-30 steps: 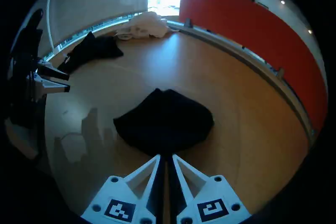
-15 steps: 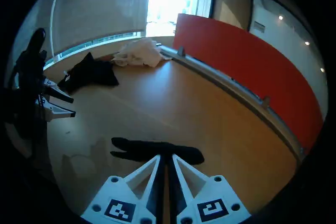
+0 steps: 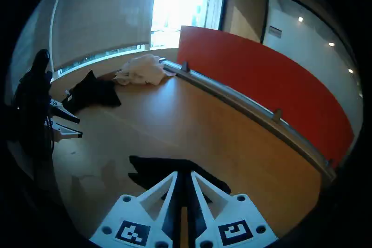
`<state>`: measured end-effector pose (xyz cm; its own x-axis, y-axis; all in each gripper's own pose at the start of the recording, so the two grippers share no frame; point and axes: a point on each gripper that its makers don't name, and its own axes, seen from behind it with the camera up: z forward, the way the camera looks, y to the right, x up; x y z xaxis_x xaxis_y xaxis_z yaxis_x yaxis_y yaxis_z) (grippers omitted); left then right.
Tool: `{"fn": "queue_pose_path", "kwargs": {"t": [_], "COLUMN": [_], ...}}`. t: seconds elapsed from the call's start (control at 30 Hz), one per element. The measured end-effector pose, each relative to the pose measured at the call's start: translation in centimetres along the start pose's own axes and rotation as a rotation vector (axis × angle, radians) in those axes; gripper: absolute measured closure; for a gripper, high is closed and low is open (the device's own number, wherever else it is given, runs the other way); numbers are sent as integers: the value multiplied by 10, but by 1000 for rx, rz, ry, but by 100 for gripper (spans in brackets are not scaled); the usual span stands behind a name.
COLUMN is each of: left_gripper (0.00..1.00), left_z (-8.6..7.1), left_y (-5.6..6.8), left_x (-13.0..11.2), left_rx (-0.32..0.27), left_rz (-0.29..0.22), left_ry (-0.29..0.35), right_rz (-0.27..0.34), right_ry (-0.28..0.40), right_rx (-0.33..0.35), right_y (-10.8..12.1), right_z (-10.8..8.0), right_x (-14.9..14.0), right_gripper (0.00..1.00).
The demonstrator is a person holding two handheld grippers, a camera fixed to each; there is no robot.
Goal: Fold towel
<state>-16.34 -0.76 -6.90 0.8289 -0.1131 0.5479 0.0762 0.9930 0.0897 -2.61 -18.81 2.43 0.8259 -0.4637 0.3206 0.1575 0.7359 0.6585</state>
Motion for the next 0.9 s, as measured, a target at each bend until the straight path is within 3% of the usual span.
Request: {"fn": "queue_pose_path", "kwargs": {"t": [0.9], "left_gripper": [15], "left_z": [13], "left_y": [19], "left_x": [9], "left_rx": [-4], "left_rz": [24], "left_ry": [-11], "right_rz": [56], "right_ry": [-12], "right_rx": [-75], "right_y": [90], "right_z": [-56], "right_x": [-34], "right_gripper": [96]}}
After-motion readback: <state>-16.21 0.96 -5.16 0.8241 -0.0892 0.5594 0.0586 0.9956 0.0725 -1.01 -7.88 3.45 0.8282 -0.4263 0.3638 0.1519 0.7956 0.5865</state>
